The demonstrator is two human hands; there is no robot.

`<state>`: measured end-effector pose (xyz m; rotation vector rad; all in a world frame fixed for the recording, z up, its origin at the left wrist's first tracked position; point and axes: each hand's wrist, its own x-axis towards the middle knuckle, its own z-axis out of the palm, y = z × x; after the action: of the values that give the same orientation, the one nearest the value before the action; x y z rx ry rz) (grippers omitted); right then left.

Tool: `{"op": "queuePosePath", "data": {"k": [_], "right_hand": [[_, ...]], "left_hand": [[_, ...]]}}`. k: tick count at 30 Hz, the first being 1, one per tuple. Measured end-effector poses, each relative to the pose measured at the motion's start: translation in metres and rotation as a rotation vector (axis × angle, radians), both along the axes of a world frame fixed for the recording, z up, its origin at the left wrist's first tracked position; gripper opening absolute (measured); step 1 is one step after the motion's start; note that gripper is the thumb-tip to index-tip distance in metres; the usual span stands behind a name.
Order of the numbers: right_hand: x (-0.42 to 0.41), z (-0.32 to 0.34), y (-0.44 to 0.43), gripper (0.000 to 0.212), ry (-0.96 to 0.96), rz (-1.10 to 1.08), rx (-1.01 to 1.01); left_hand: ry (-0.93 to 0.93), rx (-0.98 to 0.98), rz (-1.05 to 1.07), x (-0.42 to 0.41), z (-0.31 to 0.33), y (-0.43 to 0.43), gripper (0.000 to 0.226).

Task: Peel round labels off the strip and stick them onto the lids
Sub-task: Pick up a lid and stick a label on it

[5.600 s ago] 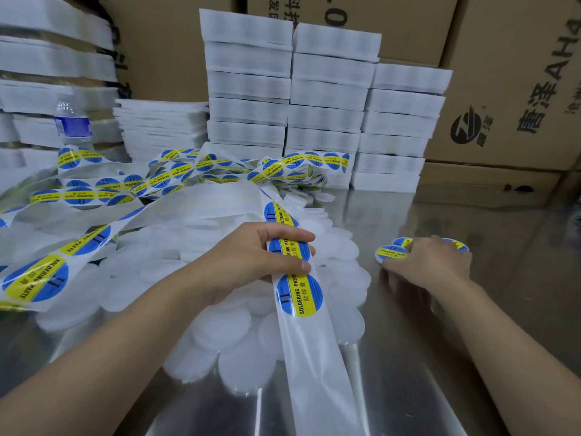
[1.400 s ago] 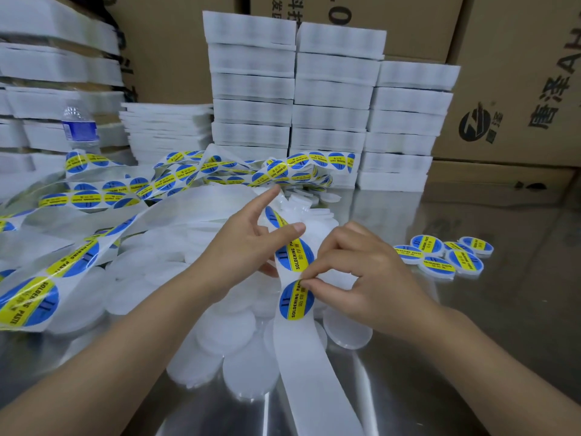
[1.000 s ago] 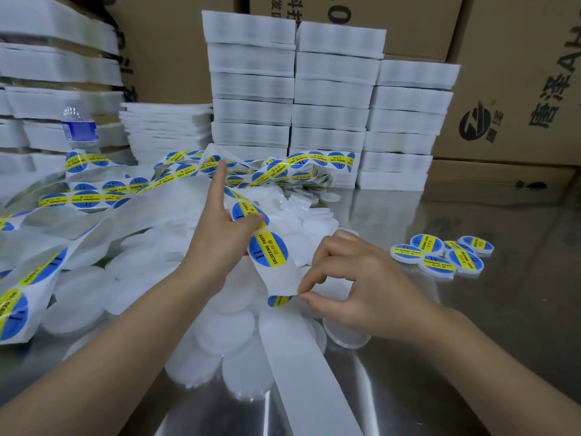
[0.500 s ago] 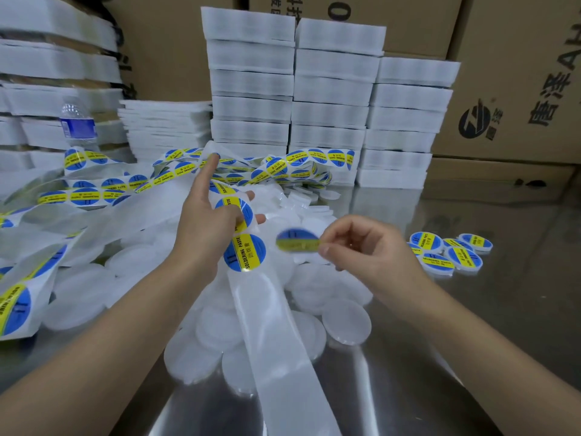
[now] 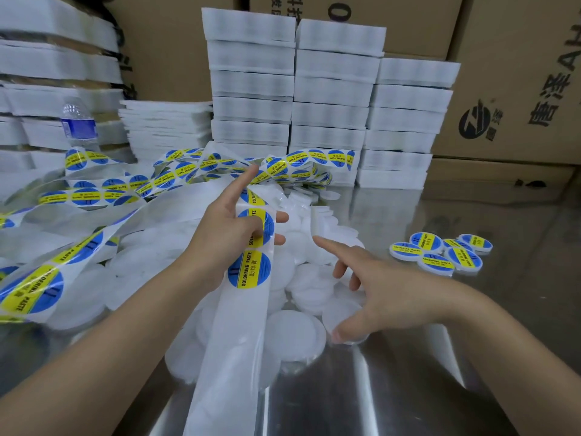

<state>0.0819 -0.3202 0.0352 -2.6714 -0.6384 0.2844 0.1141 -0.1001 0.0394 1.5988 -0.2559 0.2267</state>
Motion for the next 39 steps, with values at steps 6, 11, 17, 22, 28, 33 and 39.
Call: {"op": "queuePosePath", "data": {"k": [6, 11, 17, 22, 28, 33, 39], "right_hand": [[0.000, -0.001, 0.001, 0.114, -0.003, -0.013, 0.000], [0.001, 0.000, -0.003, 0.115, 0.019, -0.017, 0.037], [0.001, -0.008, -0.002, 0.121, -0.010, 0.055, -0.038], [0.002, 0.001, 0.001, 0.113, 0.002, -0.014, 0.297], [0.010, -0.001, 0.014, 0.113, -0.160, -0.081, 0.785], [0.014, -0.003, 0.015, 0.112, -0.058, -0.058, 0.878], [0.011, -0.002, 0.018, 0.085, -0.098, -0.099, 0.867]], "left_hand": [[-0.017, -0.014, -0.045, 0.000, 0.000, -0.001, 0.082], [-0.011, -0.060, -0.063, 0.000, -0.001, -0.001, 0.075], [0.014, -0.027, -0.062, -0.003, -0.001, -0.002, 0.063], [0.052, 0.064, -0.057, -0.004, -0.003, -0.004, 0.052], [0.024, 0.198, -0.079, -0.008, -0.003, -0.006, 0.033], [-0.017, 0.229, -0.222, -0.012, -0.005, -0.008, 0.038], [0.027, 0.262, -0.237, -0.012, -0.006, -0.011, 0.012]]}}
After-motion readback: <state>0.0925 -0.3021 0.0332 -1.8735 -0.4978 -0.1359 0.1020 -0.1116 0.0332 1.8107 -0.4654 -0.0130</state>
